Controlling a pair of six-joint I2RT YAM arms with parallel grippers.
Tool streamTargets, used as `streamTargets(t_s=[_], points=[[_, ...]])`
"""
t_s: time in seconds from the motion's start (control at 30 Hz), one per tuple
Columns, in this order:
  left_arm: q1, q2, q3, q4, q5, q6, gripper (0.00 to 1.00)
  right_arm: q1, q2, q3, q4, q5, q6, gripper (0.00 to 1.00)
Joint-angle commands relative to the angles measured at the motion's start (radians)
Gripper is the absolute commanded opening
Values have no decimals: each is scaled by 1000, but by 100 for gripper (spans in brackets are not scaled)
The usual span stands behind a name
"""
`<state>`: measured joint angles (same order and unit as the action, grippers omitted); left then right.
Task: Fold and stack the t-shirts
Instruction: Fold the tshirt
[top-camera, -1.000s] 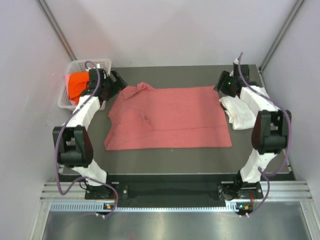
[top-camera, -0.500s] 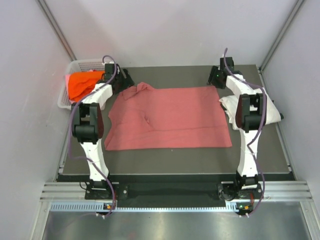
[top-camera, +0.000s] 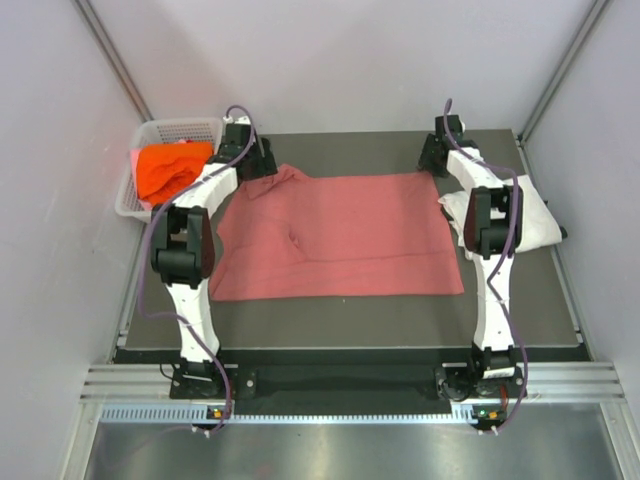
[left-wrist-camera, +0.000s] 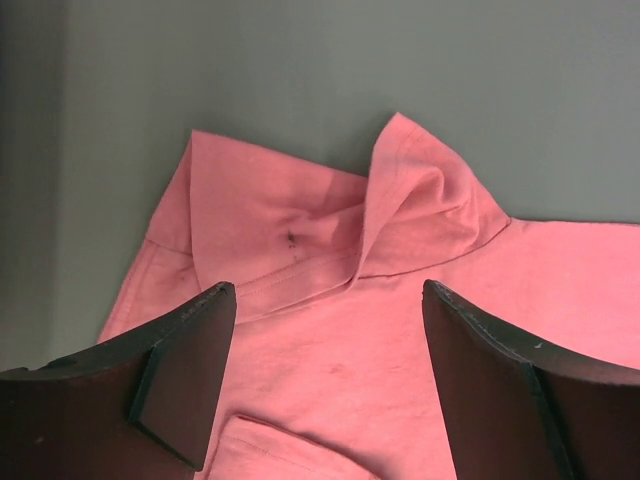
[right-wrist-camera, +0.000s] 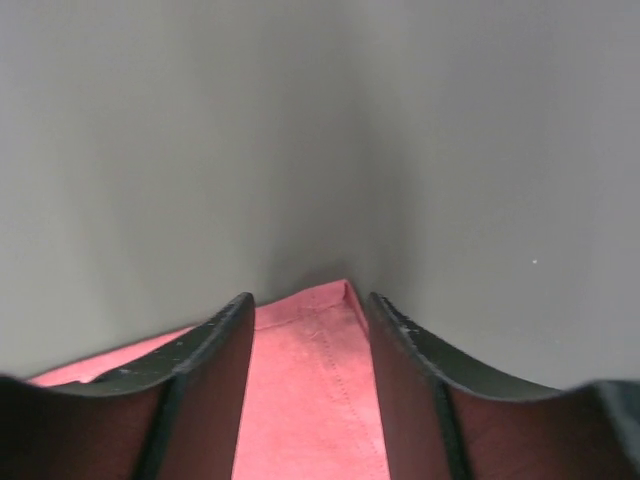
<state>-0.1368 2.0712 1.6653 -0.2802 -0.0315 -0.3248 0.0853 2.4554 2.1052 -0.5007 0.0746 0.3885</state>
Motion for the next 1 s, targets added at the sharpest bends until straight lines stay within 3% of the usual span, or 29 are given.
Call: streamTargets(t_s=[0.0,0.07,0.2,0.3,0.37,0.43,0.63,0.83,0.97], points=[[-14,21,71,-31,-50,81,80,16,22,49,-35,54,6,48],[-15,38,89,-53,-41,89,80,24,19,45,-44,68,3,41],[-33,79,128,-89,-54,110,79,40,19,47,-47,83,-17,39],[-44,102,148,-112,-68,132,79,45,19,49,-42,82,-26,14],[-49,113,154,-123,-68,142,75,45,17,47,-41,80,-28,7],[-49,130,168,-145,-55,145,70,45,13,39,-38,74,-31,7],[-50,161,177,-154,-50,148,67,39,-6,-1,-4,54,-27,8],[-50,193,221,-148,-104,150,46,34,-6,-7,-1,39,-25,7],[-52,207,231,-151,-99,147,37,33,-9,-8,4,34,-25,3]])
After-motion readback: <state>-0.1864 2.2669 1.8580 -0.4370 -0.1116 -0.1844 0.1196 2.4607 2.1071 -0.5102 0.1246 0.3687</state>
